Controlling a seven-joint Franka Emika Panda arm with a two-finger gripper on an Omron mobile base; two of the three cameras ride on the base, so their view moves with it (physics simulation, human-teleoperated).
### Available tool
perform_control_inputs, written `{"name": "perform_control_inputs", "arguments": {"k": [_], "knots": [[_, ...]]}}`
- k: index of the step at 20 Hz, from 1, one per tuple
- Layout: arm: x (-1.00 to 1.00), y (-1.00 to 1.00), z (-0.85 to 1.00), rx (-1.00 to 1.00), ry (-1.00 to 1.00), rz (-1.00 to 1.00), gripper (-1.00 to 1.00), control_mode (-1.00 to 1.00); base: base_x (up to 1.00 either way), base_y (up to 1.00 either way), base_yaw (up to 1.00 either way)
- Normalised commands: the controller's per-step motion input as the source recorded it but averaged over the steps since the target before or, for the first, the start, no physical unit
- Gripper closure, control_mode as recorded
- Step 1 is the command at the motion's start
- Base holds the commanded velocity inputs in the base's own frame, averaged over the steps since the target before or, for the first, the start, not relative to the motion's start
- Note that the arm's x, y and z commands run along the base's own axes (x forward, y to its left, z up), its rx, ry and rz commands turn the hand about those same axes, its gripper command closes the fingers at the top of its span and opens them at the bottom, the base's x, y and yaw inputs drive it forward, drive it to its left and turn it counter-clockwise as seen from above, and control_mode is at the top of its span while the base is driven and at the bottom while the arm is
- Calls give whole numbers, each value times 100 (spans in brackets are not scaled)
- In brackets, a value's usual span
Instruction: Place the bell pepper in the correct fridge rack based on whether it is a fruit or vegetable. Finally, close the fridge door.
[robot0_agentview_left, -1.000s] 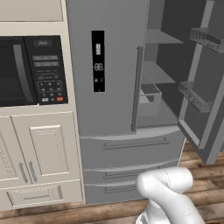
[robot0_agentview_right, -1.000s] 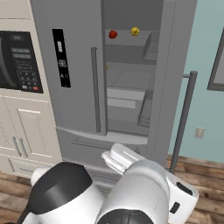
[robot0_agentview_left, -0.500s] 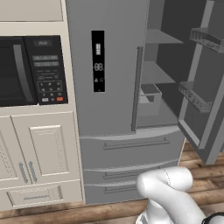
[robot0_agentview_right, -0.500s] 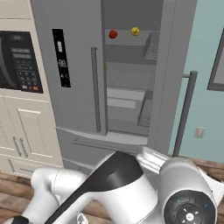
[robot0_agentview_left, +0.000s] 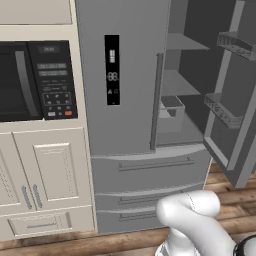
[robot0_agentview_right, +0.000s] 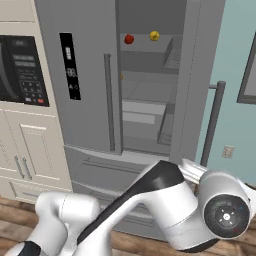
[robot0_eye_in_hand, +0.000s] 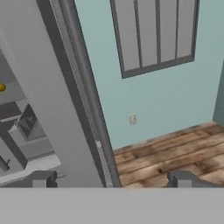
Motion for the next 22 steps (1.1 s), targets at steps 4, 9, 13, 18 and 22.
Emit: {"name": "perform_control_inputs", "arguments": {"k": [4,9,13,18,22], "knots": [[29,-56,0,0,0,5,-100,-100,0,0,0],[36,-52,0,1,0,8,-100,-100,0,0,0],[38,-48,-9,0,0,7,-100,-100,0,0,0],[43,-30,-38,0,0,7,-100,-100,0,0,0],[39,-36,-20,0,0,6,-100,-100,0,0,0]]}}
